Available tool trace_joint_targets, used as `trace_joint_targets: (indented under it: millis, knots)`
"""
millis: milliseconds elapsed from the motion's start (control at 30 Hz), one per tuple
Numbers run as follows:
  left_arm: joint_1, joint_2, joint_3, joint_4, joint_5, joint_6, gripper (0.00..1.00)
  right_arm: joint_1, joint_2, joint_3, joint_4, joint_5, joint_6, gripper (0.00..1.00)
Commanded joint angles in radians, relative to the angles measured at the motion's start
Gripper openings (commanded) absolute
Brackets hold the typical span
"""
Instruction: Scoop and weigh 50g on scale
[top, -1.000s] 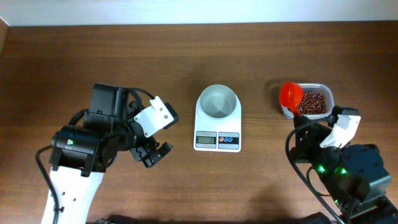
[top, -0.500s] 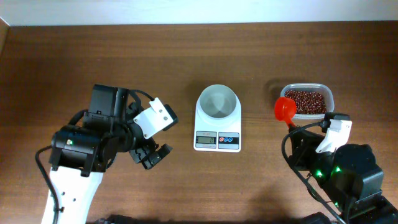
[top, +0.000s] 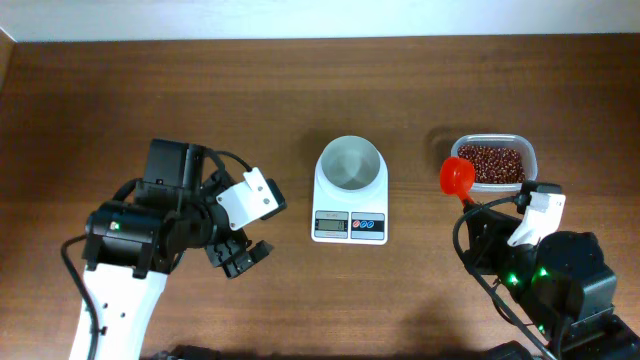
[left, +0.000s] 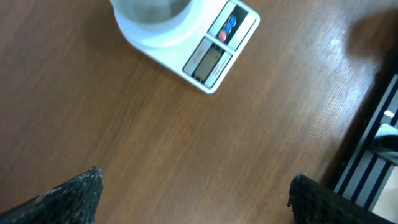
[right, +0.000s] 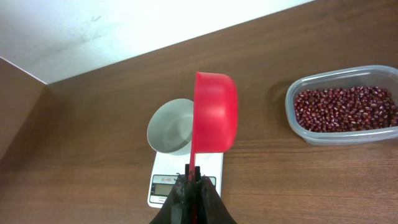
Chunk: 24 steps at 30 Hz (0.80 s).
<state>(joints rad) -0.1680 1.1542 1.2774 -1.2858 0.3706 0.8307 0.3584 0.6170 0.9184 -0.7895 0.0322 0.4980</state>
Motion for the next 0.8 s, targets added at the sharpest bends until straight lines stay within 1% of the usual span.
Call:
trace_joint_targets:
  millis: [0, 100, 167, 767]
  knots:
    - [0.033, 0.004, -0.056, 0.014, 0.031, 0.019, 0.99, -0.006, -0.006, 0.015, -0.001, 0.005, 0.007, 0.04]
    - [0.047, 0.004, -0.061, 0.031, 0.091, 0.018, 0.99, -0.006, -0.006, 0.015, 0.000, 0.005, 0.007, 0.04]
    - [0.047, 0.004, -0.061, 0.049, 0.103, 0.016, 0.99, -0.006, -0.006, 0.015, 0.000, 0.005, 0.007, 0.04]
    - [0.047, 0.006, -0.068, 0.058, 0.132, 0.038, 0.99, -0.006, -0.006, 0.015, 0.000, 0.006, 0.006, 0.04]
